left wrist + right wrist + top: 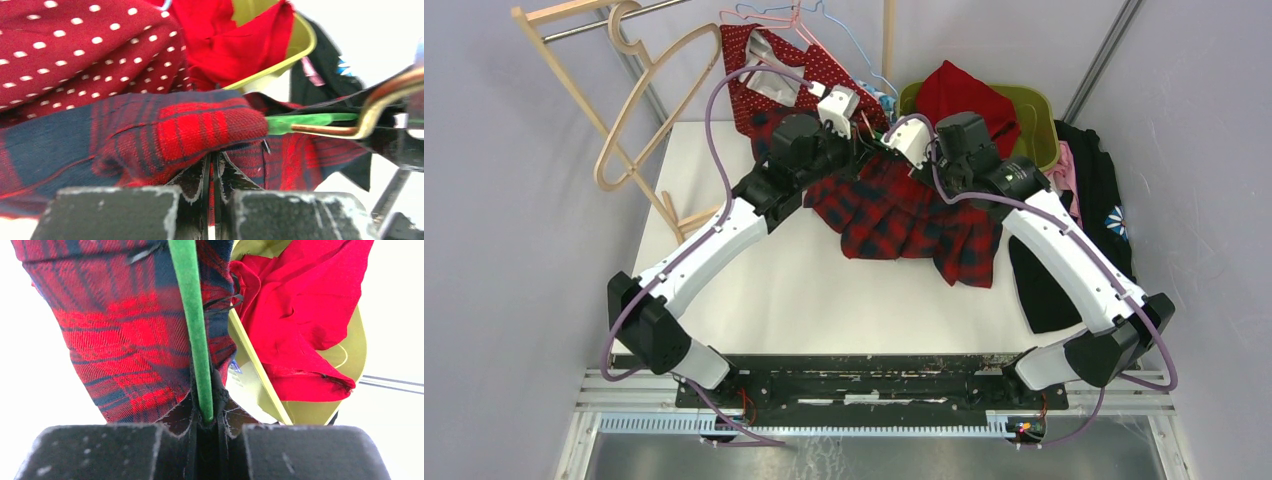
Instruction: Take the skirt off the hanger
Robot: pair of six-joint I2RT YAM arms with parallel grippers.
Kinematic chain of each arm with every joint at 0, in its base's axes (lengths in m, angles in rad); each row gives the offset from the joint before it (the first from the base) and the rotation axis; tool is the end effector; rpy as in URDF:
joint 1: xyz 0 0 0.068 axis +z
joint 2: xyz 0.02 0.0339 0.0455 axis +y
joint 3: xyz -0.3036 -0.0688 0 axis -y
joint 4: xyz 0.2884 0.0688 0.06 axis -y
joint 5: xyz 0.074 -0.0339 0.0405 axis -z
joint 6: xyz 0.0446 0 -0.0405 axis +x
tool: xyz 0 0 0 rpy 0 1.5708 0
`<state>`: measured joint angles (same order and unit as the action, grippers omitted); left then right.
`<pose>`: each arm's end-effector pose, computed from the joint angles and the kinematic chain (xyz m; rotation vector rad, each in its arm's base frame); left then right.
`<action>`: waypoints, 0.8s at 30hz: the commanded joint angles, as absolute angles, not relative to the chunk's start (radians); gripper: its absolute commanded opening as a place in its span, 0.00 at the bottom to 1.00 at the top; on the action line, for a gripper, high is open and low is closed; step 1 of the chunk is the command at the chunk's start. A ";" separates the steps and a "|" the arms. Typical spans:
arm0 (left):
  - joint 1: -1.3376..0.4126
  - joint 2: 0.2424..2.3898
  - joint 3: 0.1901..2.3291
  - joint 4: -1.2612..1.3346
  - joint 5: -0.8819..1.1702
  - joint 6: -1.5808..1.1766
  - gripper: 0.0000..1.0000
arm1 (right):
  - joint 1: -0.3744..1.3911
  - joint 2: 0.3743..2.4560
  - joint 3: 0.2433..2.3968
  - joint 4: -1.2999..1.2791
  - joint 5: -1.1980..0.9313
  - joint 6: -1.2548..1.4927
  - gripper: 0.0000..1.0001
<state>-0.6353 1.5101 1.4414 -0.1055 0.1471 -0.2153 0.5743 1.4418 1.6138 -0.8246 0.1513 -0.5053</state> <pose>0.3259 -0.2484 0.4361 0.4841 1.7371 -0.7441 0.2964 0.1838 0.4513 -1.0678 1.9438 -0.1301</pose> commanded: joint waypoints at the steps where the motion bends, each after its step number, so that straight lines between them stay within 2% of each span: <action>1: -0.632 1.428 1.465 -0.215 -0.130 0.000 0.03 | 0.578 1.367 1.621 -0.666 0.166 -0.515 0.01; 5: -0.581 1.378 1.451 -0.290 -0.293 0.103 0.03 | 0.579 1.360 1.596 -0.666 0.187 -0.536 0.01; 9: -0.444 1.313 1.411 -0.353 -0.292 0.134 0.03 | 0.579 1.360 1.580 -0.663 0.205 -0.555 0.01; 15: -0.303 1.217 1.254 -0.297 -0.366 0.295 0.03 | 0.579 1.352 1.582 -0.667 0.189 -0.550 0.01; 24: -0.259 1.172 1.237 -0.309 -0.373 0.304 0.03 | 0.578 1.344 1.585 -0.679 0.128 -0.537 0.01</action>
